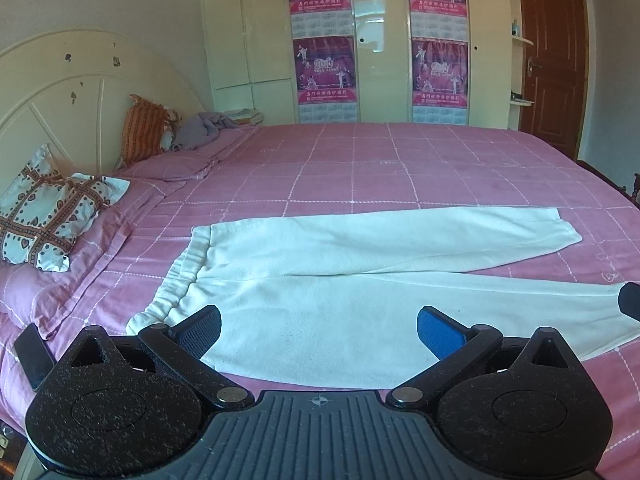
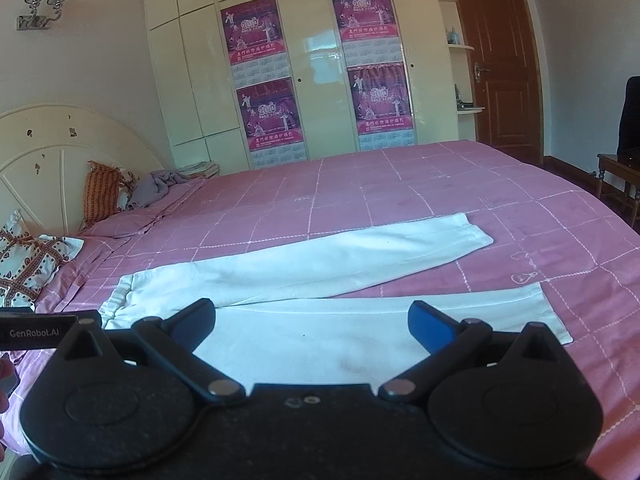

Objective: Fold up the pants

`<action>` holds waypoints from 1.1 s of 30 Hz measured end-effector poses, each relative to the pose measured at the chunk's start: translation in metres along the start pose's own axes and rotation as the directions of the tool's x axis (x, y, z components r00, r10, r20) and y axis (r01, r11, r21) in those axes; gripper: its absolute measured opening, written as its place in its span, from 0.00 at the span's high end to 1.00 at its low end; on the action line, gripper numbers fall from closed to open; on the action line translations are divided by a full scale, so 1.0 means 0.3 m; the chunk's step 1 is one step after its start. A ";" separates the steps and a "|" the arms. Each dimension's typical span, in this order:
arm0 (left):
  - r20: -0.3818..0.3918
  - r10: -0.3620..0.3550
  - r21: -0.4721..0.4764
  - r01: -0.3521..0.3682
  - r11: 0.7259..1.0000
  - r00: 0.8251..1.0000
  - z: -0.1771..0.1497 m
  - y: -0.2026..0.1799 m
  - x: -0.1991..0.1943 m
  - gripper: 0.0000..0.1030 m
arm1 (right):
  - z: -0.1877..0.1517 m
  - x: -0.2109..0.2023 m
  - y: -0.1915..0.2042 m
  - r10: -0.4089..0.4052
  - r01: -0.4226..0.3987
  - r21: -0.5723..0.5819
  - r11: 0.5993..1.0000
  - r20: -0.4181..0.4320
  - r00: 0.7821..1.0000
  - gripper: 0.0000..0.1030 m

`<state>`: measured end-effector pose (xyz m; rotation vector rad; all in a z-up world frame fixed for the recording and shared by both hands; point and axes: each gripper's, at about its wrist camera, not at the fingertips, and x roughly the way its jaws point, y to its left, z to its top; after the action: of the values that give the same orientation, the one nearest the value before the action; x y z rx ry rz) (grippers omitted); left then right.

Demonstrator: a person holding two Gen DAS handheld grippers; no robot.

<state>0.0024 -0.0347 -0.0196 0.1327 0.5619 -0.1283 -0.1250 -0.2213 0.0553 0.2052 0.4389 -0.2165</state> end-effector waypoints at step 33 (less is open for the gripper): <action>-0.072 0.047 -0.016 -0.049 0.999 0.996 0.024 0.078 0.177 0.00 | 0.031 0.154 0.102 0.077 -0.078 -0.016 0.997 -0.044 0.996 0.00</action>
<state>0.0544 -0.0173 -0.0399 0.1340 0.6305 -0.0719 -0.0729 -0.2018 0.0478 0.2099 0.4744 -0.1322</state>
